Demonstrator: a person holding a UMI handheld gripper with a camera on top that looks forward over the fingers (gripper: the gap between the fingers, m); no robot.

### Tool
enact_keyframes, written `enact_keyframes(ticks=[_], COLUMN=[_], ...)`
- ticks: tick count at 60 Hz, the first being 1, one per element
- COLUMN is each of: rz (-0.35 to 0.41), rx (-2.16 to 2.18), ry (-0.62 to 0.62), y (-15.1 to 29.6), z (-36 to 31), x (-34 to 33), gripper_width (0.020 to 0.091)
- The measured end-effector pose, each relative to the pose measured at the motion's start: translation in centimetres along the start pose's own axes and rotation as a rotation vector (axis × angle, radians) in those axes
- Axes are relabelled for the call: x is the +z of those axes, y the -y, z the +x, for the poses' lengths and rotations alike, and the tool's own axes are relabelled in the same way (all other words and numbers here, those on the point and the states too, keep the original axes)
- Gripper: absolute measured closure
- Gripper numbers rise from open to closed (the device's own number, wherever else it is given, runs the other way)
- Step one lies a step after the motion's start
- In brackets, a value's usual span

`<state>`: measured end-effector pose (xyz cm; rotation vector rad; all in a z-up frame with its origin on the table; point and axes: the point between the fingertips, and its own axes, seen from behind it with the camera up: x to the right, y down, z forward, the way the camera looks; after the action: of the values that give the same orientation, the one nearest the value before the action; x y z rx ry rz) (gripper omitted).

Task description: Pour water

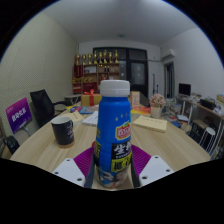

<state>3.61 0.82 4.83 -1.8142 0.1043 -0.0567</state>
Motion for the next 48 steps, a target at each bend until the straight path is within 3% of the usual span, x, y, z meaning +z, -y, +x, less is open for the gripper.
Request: enact_keyframes(ticks=[6, 7, 12, 25, 29, 37, 44, 48], rz=[-0.088, -0.095, -0.114, -0.159, -0.189, -0.24, -0.308, -0.324], rx=[0.041, 0.041, -0.08, -0.876, -1.202, -1.764, -2.029, -2.154], ry=[-0.006, -0.017, -0.076, -0.232, -0.229, -0.199, -0.281, -0.239], y=[-0.1, 0.3, 3.2, 12.5, 14.8, 15.6, 15.5, 17.7], z=[0.6, 0.5, 2.6, 3.4, 2.1, -1.9, -2.4, -3.2], x=[0.4, 0.4, 0.3, 2.5, 3.6, 5.7, 7.8, 6.8], gripper_width=[0.0591, 0.0623, 0.0625, 0.063, 0.0626, 0.0632, 0.0627, 0.0625])
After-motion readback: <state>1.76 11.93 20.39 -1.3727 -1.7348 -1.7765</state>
